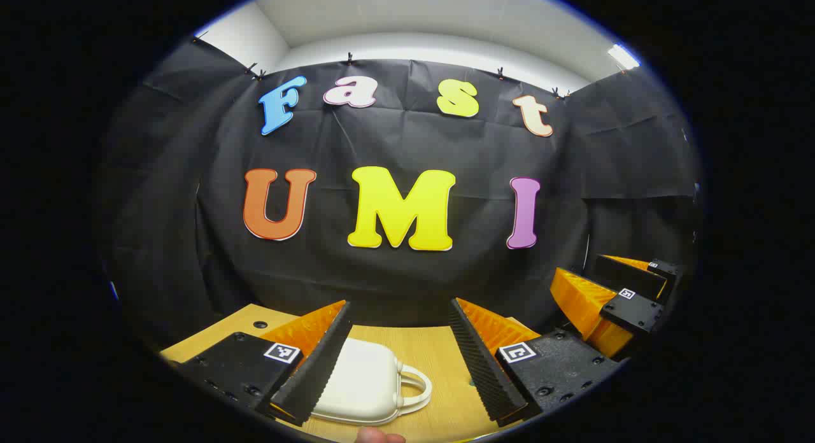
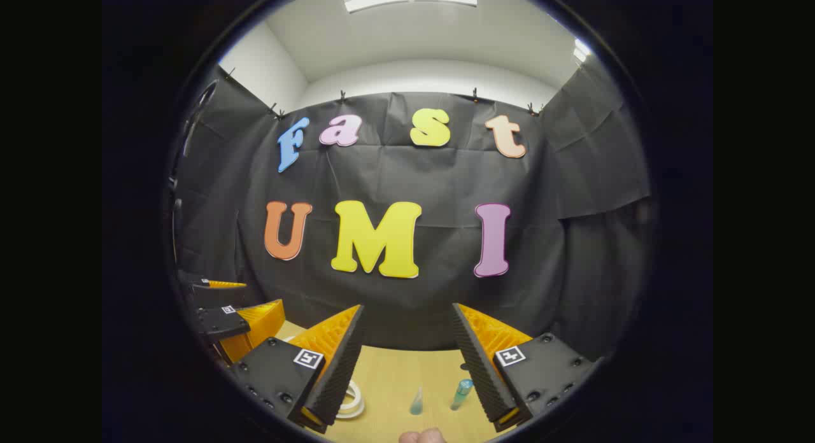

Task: First open the suitcase, pack the skin care products into it, and then close the suitcase.

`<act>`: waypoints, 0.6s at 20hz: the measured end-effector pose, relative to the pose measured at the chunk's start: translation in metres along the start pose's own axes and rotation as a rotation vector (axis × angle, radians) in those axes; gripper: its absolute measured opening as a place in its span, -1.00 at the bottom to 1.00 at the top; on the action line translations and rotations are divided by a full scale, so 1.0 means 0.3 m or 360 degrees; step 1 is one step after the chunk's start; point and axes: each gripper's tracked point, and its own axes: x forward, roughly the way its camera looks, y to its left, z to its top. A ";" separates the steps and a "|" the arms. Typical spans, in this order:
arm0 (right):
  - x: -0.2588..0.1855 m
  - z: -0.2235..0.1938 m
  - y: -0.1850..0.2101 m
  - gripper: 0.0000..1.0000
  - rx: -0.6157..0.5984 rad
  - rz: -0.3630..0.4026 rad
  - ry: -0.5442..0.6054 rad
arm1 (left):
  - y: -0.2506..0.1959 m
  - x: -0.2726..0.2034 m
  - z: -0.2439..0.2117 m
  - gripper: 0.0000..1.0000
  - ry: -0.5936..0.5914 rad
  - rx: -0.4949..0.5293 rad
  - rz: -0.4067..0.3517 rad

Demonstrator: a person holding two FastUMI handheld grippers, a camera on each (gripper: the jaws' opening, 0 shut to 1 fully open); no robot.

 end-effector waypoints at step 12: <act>0.057 -0.068 -0.042 0.58 0.0062 -0.0034 0.0057 | 0.019 0.042 -0.008 0.94 -0.0004 0.0061 0.0048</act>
